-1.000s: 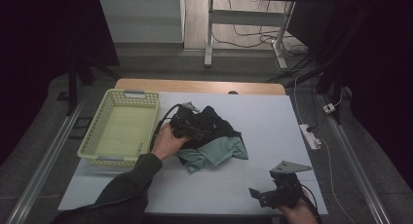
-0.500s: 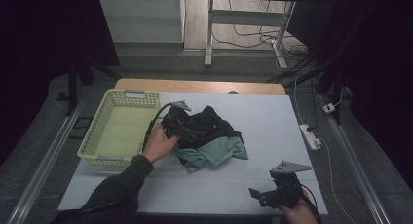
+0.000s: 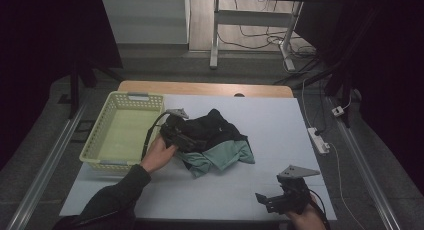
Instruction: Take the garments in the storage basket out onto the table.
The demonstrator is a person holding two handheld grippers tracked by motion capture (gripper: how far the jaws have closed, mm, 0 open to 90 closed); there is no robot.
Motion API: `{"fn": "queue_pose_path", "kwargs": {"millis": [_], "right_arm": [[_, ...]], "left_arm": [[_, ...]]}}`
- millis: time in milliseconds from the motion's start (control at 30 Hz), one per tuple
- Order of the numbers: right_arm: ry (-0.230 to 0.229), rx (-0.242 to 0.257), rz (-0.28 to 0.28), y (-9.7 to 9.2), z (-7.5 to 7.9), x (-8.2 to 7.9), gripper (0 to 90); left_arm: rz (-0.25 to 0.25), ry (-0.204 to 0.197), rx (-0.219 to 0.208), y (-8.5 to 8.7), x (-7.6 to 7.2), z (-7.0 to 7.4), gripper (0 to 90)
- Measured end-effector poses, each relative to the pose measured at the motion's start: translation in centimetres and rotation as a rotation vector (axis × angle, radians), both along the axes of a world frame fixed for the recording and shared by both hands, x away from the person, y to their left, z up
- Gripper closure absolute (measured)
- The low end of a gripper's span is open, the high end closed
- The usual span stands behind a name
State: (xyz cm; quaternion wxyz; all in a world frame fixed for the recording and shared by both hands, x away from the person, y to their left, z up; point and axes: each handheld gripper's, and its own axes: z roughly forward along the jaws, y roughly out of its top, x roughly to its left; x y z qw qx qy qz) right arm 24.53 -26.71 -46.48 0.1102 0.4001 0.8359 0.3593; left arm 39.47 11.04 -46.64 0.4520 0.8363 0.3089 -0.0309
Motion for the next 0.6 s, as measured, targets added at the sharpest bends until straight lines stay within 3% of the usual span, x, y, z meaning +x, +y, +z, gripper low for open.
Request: {"fn": "queue_pose_path", "kwargs": {"millis": [133, 600], "right_arm": [[-0.001, -0.002, 0.005, 0.0, 0.0, 0.0, 0.0], [-0.003, -0.002, 0.009, 0.1, 0.0, -0.1, 0.0]], "left_arm": [[0.000, -0.005, 0.006, 0.3, -0.3, 0.0, 0.2], [-0.024, -0.040, -0.038, 1.9, -1.6, 1.4, 0.0]]}}
